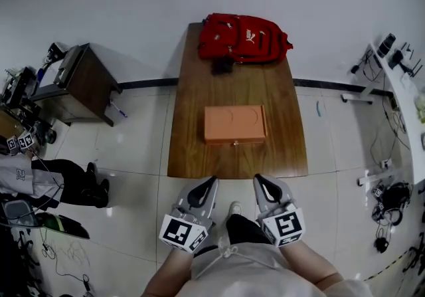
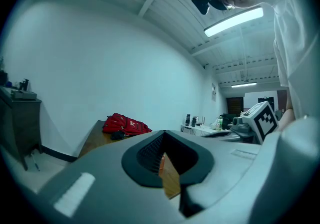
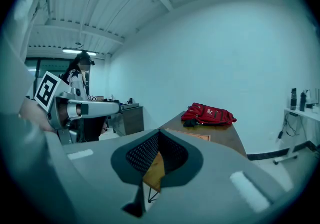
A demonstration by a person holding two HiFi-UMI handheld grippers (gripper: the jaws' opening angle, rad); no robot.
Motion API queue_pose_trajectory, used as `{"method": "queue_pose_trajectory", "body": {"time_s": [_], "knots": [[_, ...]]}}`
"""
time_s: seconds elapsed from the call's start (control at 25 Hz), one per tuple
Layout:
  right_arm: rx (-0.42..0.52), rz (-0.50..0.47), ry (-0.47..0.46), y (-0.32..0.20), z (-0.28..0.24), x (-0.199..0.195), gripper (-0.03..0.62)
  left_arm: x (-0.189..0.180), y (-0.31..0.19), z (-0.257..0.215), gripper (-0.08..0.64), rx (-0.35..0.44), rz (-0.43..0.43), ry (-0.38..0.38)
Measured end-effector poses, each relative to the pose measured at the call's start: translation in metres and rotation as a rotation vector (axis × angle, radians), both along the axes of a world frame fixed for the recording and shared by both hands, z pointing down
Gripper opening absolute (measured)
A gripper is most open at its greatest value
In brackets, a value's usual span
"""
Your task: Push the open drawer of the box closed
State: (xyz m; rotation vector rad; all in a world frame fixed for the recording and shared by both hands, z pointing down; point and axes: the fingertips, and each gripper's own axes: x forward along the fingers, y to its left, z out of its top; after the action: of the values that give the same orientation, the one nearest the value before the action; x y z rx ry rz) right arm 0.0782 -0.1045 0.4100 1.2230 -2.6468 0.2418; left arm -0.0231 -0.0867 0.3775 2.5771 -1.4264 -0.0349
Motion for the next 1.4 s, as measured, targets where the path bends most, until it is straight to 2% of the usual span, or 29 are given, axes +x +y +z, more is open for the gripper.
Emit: {"method": "queue_pose_trajectory", "body": {"time_s": [0.4, 0.68, 0.88, 1.04, 1.24, 1.4], "knots": [[-0.003, 0.042, 0.013, 0.167, 0.009, -0.016, 0.006, -0.022, 0.172, 0.002, 0.006, -0.003, 0.023, -0.01], [0.029, 0.069, -0.004, 0.241, -0.015, -0.026, 0.006, -0.015, 0.249, 0.0, 0.006, -0.012, 0.086, 0.009], [0.036, 0.078, 0.011, 0.28, -0.028, -0.024, 0.006, -0.01, 0.282, 0.0, 0.006, -0.014, 0.112, 0.01], [0.047, 0.08, -0.02, 0.305, -0.03, -0.011, 0.006, 0.005, 0.301, -0.007, 0.006, -0.001, 0.124, 0.006], [0.063, 0.062, -0.023, 0.315, -0.035, 0.001, 0.006, 0.018, 0.307, -0.022, 0.006, 0.028, 0.106, 0.007], [0.113, 0.03, -0.017, 0.317, -0.046, 0.013, 0.006, 0.032, 0.308, -0.031, 0.006, 0.048, 0.09, 0.012]]}}
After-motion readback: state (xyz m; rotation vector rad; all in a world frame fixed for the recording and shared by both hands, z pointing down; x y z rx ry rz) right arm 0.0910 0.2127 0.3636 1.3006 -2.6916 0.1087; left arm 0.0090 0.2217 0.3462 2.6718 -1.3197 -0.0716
